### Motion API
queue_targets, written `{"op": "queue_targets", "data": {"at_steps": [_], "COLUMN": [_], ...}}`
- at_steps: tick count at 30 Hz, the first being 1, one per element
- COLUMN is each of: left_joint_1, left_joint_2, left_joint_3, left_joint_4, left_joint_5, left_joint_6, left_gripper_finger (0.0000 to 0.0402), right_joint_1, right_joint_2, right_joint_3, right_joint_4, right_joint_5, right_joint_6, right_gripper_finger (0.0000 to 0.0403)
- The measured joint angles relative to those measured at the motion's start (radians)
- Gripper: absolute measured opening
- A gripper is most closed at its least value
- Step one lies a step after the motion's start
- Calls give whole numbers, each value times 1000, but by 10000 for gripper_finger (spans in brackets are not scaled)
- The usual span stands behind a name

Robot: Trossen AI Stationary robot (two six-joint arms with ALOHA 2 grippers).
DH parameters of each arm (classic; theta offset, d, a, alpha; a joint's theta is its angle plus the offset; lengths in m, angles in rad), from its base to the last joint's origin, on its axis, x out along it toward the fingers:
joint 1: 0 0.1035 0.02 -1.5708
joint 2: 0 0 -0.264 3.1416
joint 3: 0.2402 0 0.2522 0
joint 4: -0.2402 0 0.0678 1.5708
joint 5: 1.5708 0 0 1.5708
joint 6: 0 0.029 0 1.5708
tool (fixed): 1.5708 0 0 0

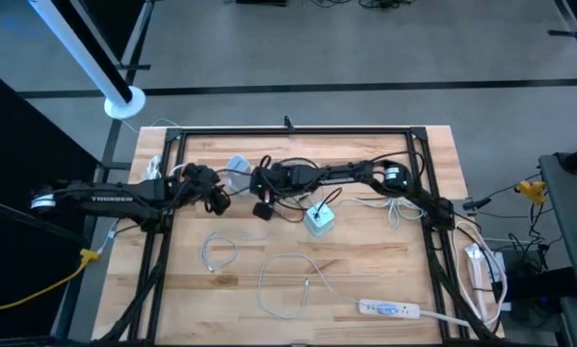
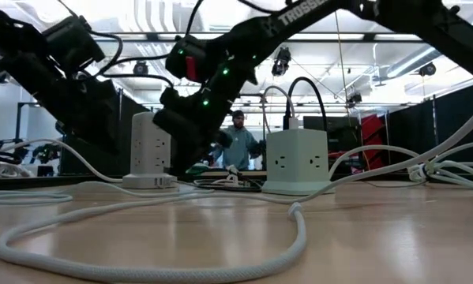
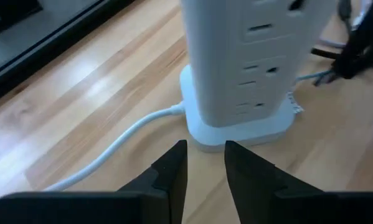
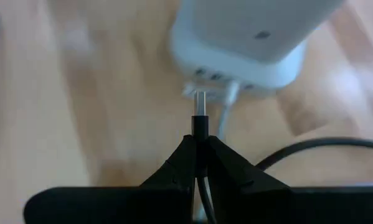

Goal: Insert USB
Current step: Insert the black charger cable into the top white outlet extension

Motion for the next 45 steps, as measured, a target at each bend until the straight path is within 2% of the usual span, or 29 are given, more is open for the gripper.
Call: {"op": "queue_targets", "data": {"at_steps": [14, 30, 42, 45], "left_joint_1": [69, 147, 162, 159], "left_joint_2": [25, 217, 272, 247], "left_joint_3": [-50, -54, -54, -54], "left_joint_4": [51, 159, 263, 247], "left_joint_5": [57, 63, 150, 248], "left_joint_6": [13, 80, 151, 169], "left_gripper_finger": [72, 64, 64, 64], "right_joint_1": [1, -6, -17, -17], "right_joint_2": [78, 78, 78, 76], "right_joint_3": [71, 71, 71, 71], "right_joint_4": [28, 24, 19, 17], "right_joint_5": [17, 12, -18, -17], "right_joint_6": [79, 80, 65, 15], "right_gripper_finger": [12, 12, 12, 12]}}
